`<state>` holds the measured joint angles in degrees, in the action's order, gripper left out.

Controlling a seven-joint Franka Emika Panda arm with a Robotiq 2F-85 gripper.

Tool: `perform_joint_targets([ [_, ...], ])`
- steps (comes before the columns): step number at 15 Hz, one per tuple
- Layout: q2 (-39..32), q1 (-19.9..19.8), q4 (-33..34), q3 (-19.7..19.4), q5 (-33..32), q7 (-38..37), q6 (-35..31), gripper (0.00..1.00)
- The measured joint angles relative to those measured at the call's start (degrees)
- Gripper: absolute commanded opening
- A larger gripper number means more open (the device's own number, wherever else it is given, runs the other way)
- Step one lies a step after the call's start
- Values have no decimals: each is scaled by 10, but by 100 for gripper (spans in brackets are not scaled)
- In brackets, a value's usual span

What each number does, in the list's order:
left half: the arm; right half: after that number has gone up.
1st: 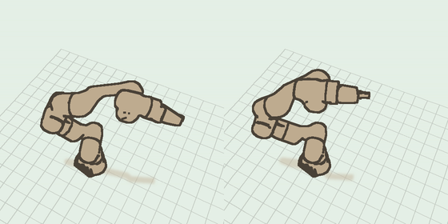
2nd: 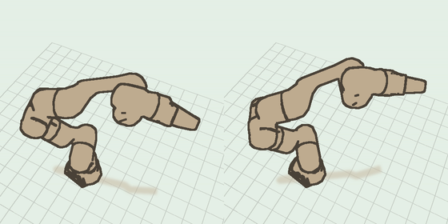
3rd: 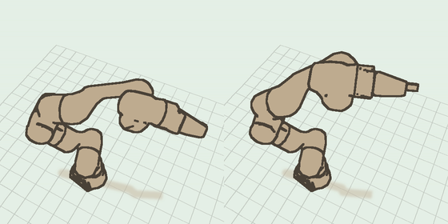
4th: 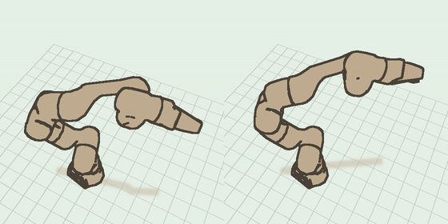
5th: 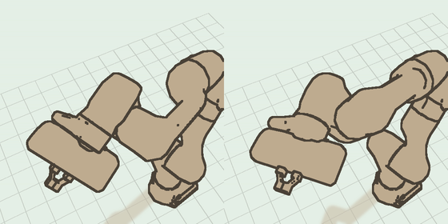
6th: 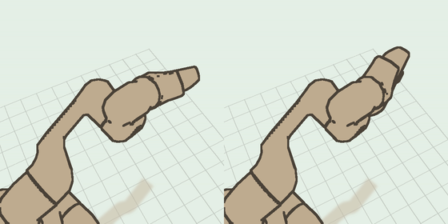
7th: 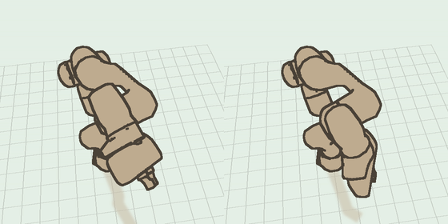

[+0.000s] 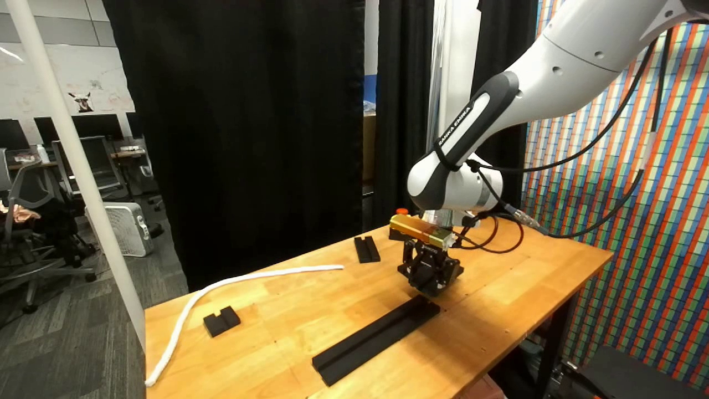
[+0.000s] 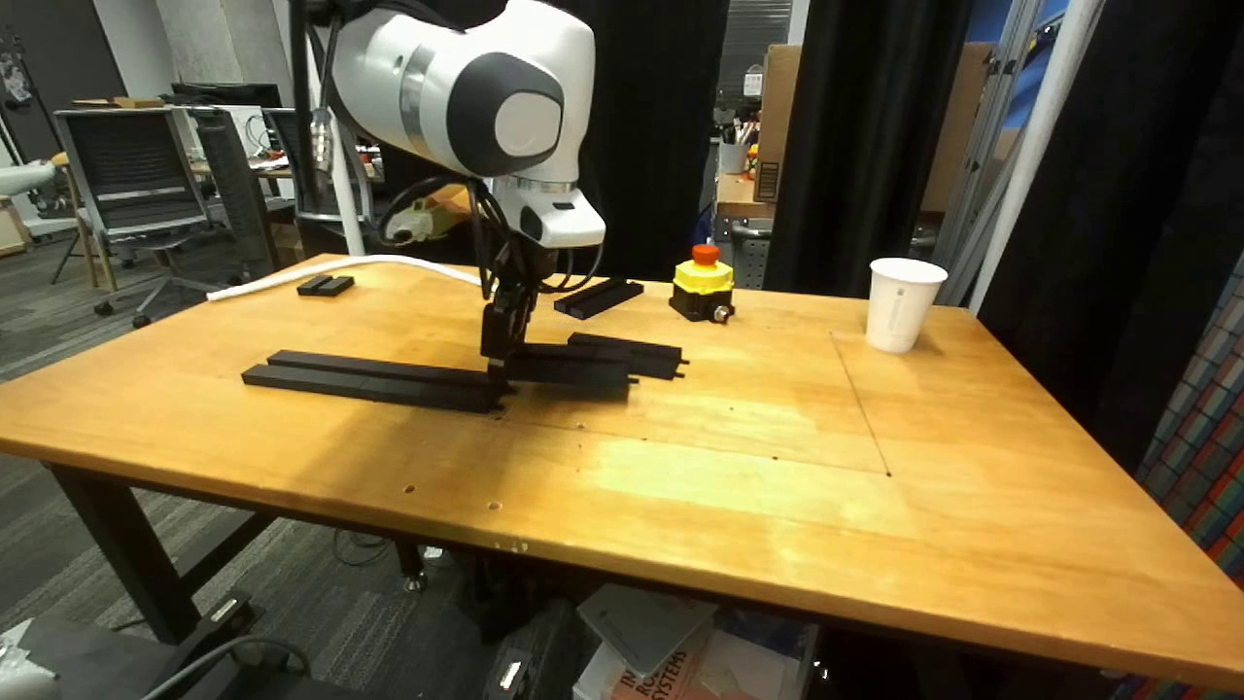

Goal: Connect the back pads

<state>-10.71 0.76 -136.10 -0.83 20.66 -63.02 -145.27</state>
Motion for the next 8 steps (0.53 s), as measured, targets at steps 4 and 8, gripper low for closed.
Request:
perform_joint_targets([
  [4, 0, 0, -14, 7, 49, 25, -10, 45],
  [8, 0, 0, -24, 7, 62, 32, -18, 45],
])
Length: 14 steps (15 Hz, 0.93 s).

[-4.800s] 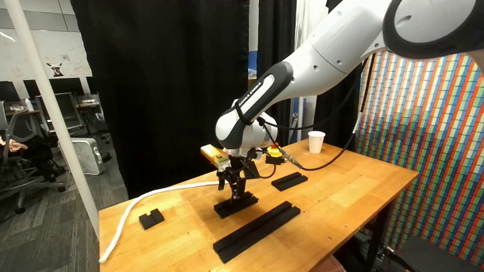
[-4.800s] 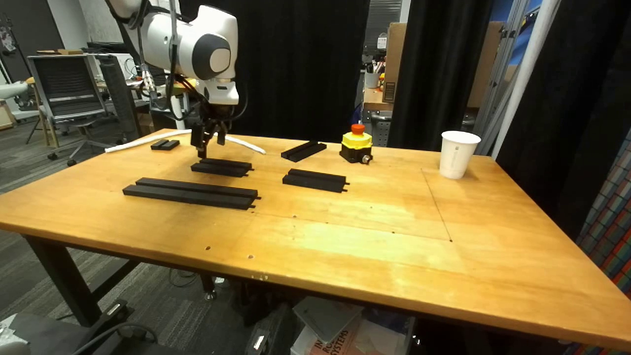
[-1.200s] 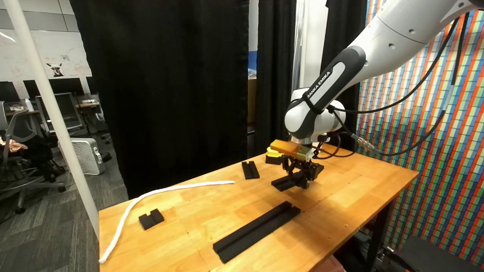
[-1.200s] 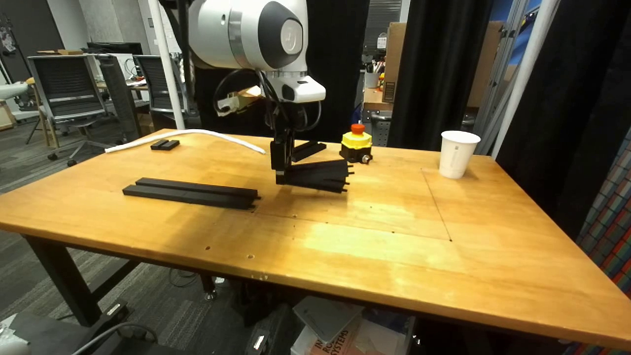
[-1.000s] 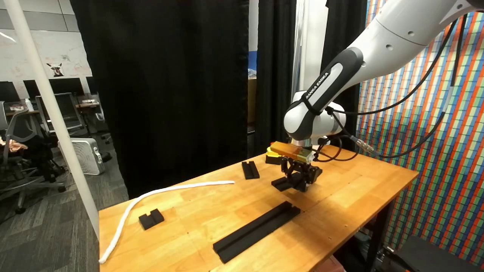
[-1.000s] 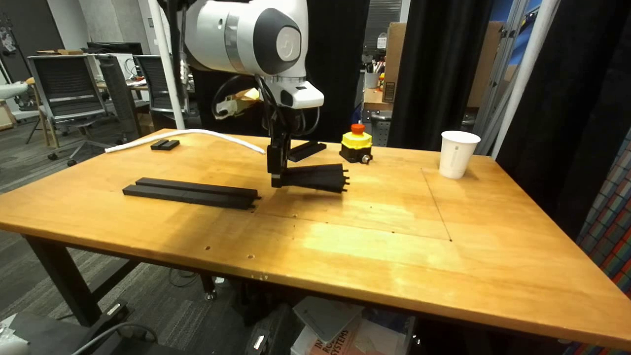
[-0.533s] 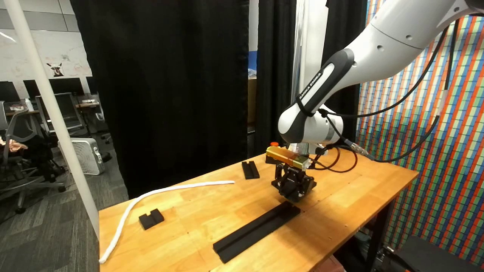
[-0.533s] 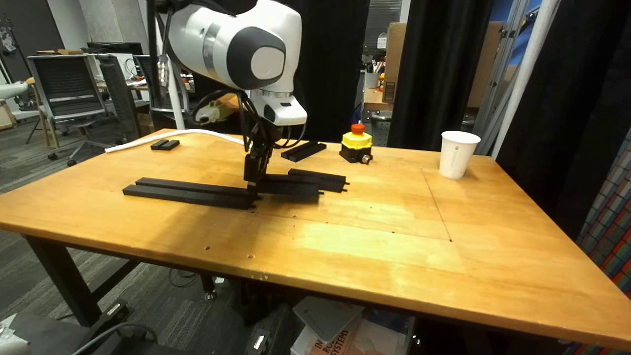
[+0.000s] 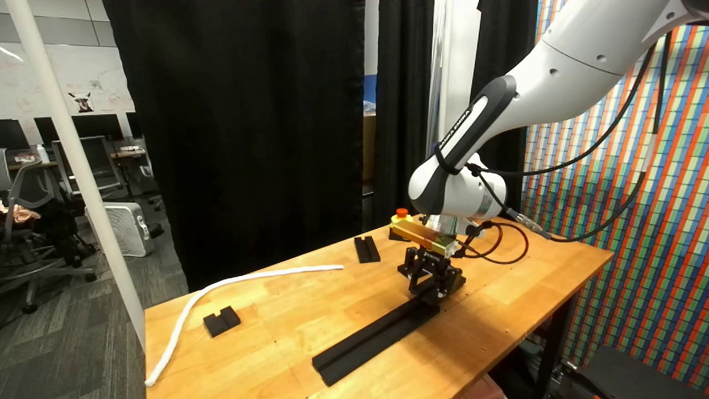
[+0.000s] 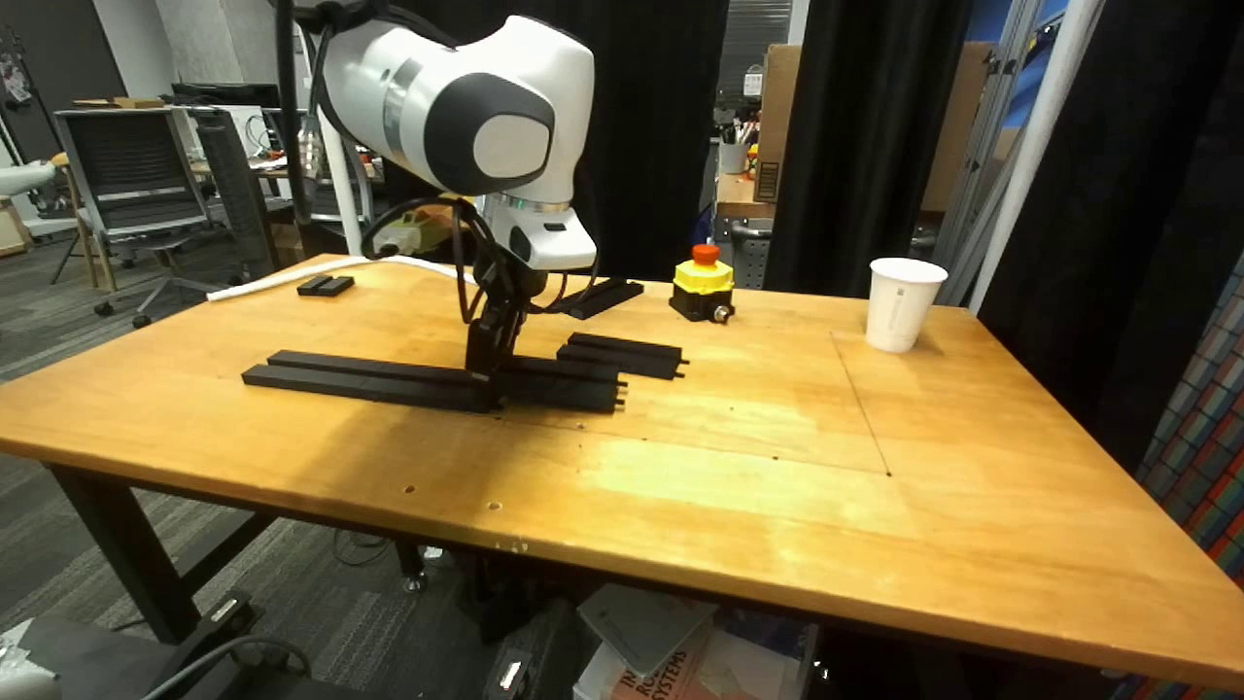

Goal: Connect the back pads

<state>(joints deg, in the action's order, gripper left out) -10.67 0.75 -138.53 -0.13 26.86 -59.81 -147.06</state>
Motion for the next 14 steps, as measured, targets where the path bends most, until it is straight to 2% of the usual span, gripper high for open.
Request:
perform_joint_targets([
  [14, 14, -2, -16, -10, 0, 0, -7, 45],
])
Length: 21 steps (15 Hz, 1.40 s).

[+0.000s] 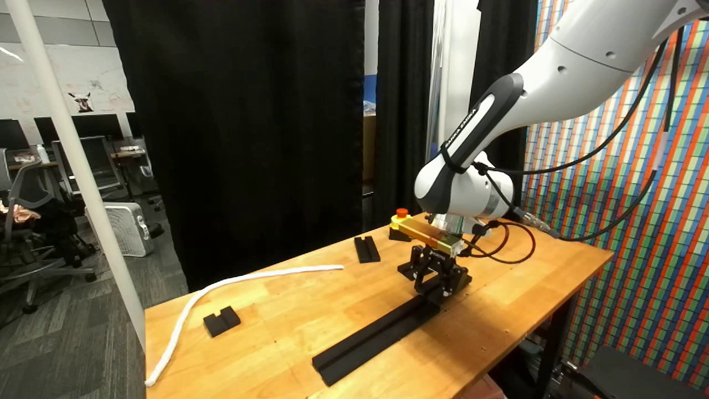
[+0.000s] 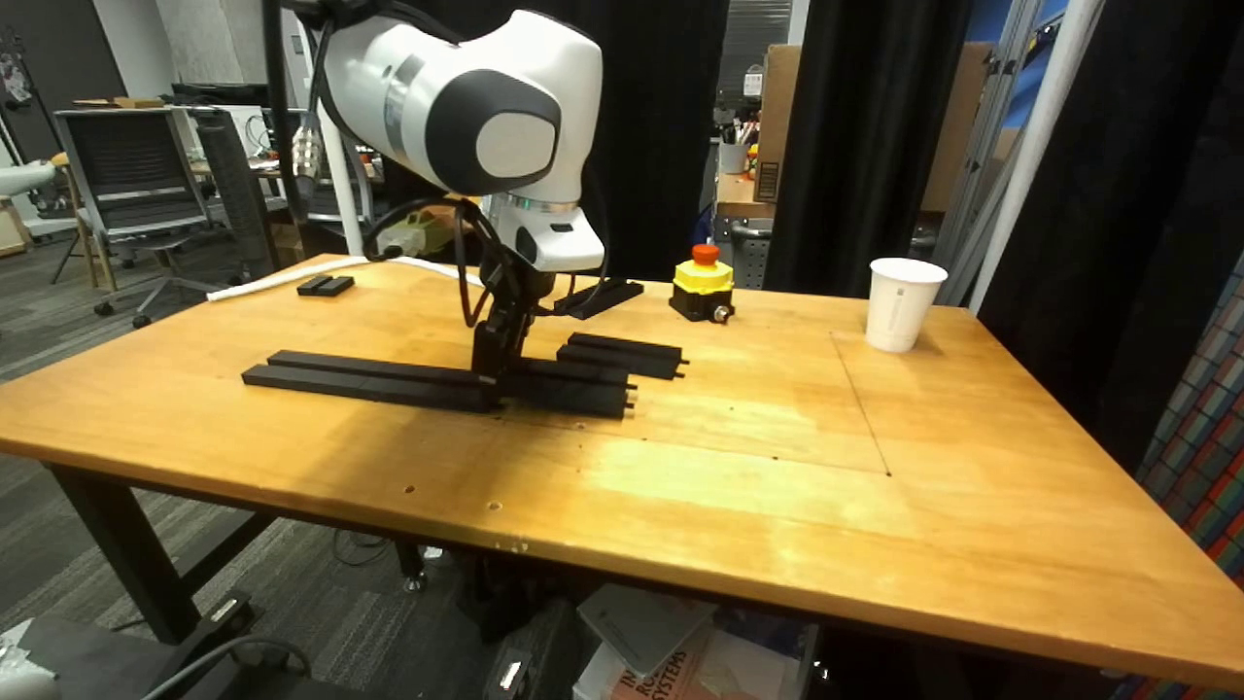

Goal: Connect the back pads

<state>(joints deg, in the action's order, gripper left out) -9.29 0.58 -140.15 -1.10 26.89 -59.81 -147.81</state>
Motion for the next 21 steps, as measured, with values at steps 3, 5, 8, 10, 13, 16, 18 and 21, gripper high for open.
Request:
perform_joint_targets([
  [3, 1, -1, -1, -2, 0, 0, 0, 45],
  [5, 1, -2, -1, -2, 0, 0, 0, 45],
  [8, 1, -3, -1, -5, 0, 0, 0, 45],
  [10, 1, -3, -3, -8, 0, 0, 0, 45],
  [13, 1, -6, -5, -12, 0, 0, 0, 45],
  [16, -1, -8, -5, -13, 0, 1, 0, 45],
  [18, -4, -9, -5, -13, 0, 3, 0, 45],
  [21, -12, -9, -2, -12, 4, 11, 0, 45],
])
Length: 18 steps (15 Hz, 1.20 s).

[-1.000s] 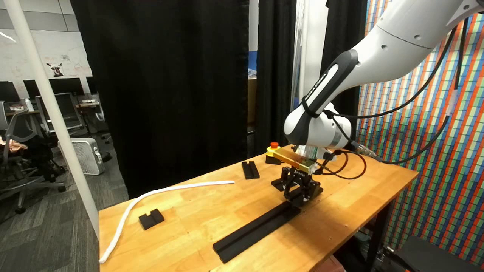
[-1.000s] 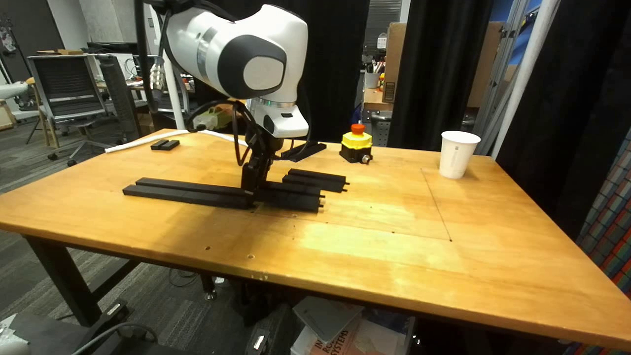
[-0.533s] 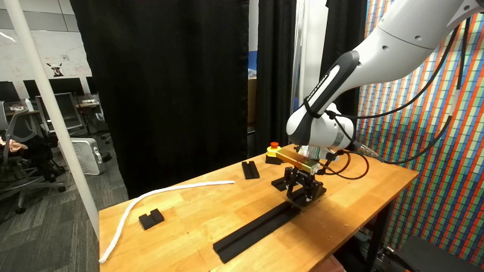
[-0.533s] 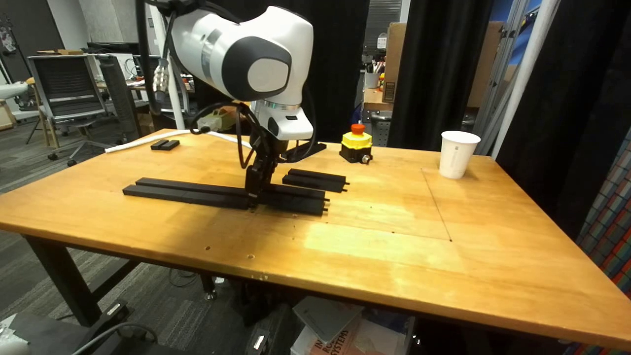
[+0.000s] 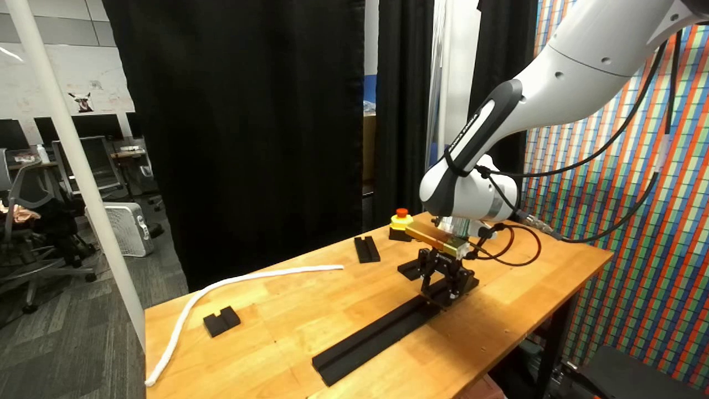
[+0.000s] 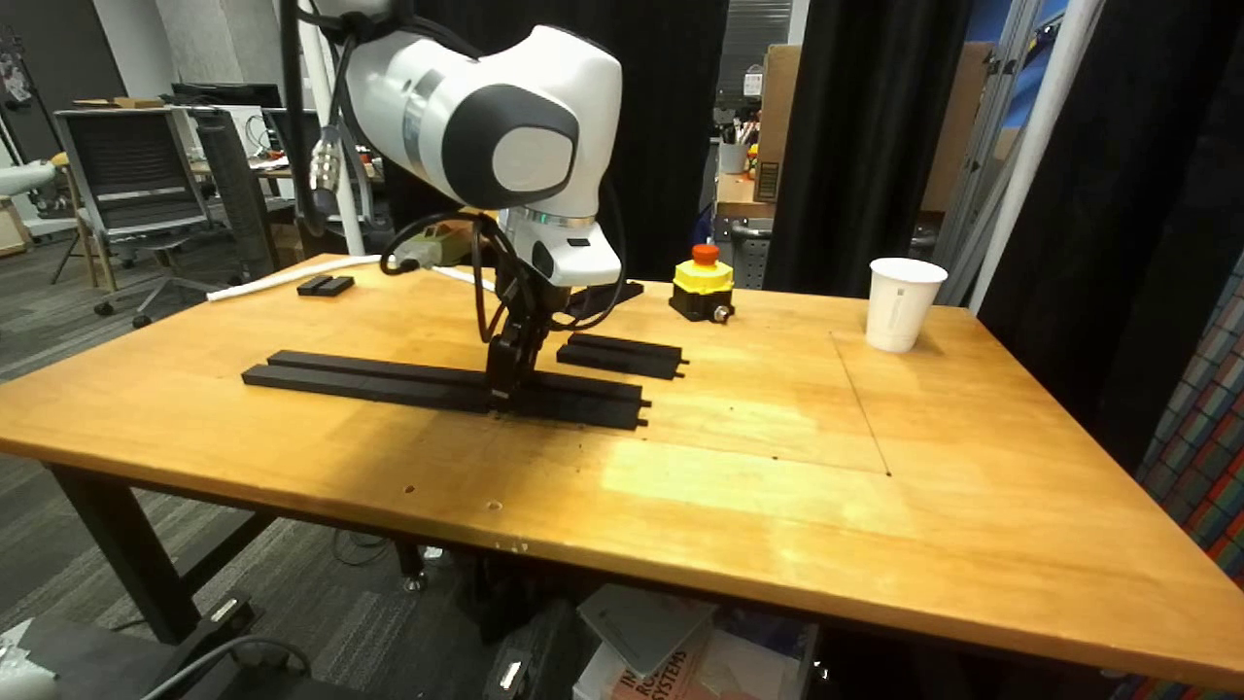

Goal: Connect the back pads

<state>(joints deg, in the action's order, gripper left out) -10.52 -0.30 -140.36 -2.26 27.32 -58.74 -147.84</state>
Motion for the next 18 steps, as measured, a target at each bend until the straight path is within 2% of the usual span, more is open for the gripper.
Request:
perform_joint_targets([
  [18, -18, 0, 9, 12, 63, 32, -21, 45],
])
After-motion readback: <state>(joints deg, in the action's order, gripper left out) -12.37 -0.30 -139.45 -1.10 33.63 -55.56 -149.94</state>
